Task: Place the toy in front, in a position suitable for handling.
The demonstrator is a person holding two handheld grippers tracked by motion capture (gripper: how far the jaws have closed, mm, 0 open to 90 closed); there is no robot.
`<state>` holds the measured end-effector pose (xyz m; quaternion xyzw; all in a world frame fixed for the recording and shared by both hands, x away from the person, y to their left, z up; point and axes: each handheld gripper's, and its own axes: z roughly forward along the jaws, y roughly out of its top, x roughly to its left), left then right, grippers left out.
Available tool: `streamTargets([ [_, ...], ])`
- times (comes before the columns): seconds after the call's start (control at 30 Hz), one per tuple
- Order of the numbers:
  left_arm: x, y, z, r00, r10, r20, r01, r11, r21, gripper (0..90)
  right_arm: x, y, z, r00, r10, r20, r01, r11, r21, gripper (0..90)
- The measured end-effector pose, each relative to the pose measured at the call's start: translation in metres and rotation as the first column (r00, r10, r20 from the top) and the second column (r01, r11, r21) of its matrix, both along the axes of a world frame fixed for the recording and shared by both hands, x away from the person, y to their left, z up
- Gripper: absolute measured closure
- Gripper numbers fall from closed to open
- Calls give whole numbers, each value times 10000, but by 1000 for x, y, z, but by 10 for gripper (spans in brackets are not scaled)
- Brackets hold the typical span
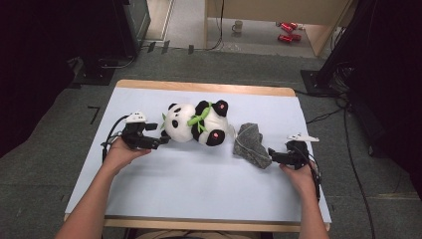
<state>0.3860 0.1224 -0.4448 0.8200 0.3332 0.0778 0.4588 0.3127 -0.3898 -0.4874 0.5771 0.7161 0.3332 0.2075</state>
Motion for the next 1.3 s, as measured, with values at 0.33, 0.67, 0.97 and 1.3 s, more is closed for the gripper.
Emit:
streamTargets([
  [0.33,13,-14,-14,9994,156,299,-156,9999,-6,156,2,12,8,9988,451,172,-449,9989,-139,199],
  [0.67,20,-20,-27,9994,17,357,-3,9992,-390,176,-1,20,27,9956,514,777,-550,9975,447,218],
  [0.97,15,-26,-26,9961,59,875,-76,9998,190,427,4,44,32,9900,1276,605,-1351,9806,1423,265],
  [1.3,5,-29,-16,9989,355,311,-359,9993,110,624,29,76,3,9763,2077,-603,-2089,9779,-136,419],
])
